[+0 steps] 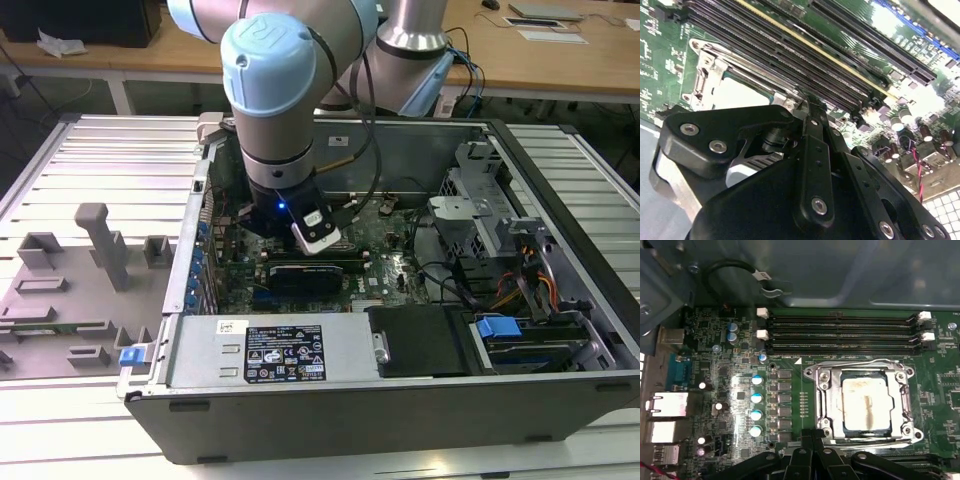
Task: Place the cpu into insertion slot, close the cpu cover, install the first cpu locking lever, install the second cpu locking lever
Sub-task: 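Install the second cpu locking lever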
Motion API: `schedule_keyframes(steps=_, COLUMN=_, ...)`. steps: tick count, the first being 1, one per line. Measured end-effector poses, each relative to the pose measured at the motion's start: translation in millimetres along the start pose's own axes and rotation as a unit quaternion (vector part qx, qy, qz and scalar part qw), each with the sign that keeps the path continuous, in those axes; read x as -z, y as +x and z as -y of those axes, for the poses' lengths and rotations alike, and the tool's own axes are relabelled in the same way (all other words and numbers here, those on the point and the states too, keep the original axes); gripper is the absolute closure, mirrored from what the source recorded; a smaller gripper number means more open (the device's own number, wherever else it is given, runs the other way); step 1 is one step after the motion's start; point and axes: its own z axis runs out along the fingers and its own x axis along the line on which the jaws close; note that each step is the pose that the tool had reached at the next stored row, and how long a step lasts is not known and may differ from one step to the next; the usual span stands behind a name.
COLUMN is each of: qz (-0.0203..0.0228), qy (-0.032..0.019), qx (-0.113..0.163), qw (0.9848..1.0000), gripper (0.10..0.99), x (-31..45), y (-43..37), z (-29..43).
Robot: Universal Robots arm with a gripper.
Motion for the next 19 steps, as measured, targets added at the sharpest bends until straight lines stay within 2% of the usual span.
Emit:
schedule_keyframes(steps=4, qz=-0.0002, qy=0.0011, qx=0.0, qw=1.0, gripper=0.98, x=-0.2, y=1.1, z=0.2)
schedule_keyframes(steps=8, qz=-0.0001, qy=0.0045, qx=0.0, qw=1.0, gripper=0.98, x=-0.1, y=1.2, z=0.8)
schedule_keyframes(steps=13, qz=-0.0001, qy=0.005, qx=0.0, qw=1.0, gripper=0.98, x=0.0, y=1.1, z=0.9)
schedule_keyframes(steps=15, qz=0.0, qy=0.0049, qx=0.0, qw=1.0, gripper=0.98, x=4.0, y=0.8, z=-0.1)
schedule_keyframes(steps=19, qz=-0.0001, qy=0.005, qx=0.0, qw=1.0, gripper=0.98, x=17.2, y=-0.1, z=-3.0)
